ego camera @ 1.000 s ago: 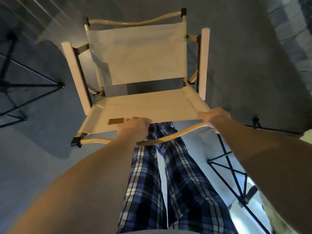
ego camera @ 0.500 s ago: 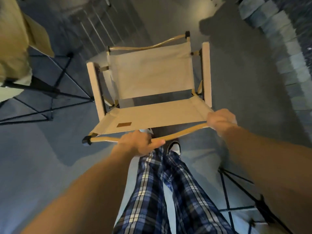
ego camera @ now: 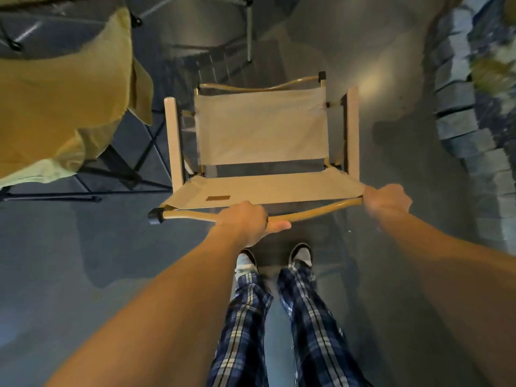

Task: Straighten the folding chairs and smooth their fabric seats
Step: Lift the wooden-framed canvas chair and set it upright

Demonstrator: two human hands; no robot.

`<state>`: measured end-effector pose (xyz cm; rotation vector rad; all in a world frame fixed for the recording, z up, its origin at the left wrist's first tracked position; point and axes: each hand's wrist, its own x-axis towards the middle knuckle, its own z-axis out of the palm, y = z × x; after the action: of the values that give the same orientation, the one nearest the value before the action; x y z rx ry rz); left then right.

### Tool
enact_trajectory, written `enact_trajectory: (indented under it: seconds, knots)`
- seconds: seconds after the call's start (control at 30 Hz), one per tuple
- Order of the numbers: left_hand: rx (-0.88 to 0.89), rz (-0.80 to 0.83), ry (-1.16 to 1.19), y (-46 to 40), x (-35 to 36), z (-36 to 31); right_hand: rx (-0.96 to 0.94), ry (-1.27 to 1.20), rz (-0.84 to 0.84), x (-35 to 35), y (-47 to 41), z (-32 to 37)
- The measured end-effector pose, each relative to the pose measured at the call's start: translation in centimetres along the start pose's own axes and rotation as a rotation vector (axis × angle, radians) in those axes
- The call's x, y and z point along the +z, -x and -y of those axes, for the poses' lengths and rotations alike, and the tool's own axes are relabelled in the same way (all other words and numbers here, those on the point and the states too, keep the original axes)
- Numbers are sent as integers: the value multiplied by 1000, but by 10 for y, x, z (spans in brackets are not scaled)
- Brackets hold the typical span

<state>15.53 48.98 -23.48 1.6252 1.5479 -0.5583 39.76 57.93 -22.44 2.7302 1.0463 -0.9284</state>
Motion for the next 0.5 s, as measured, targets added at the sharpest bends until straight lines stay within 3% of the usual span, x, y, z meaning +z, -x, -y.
enact_trajectory:
  seconds: [0.5]
  knots:
    - [-172, -23, 31, -69, -87, 23, -36, -79, 144, 3, -64, 125]
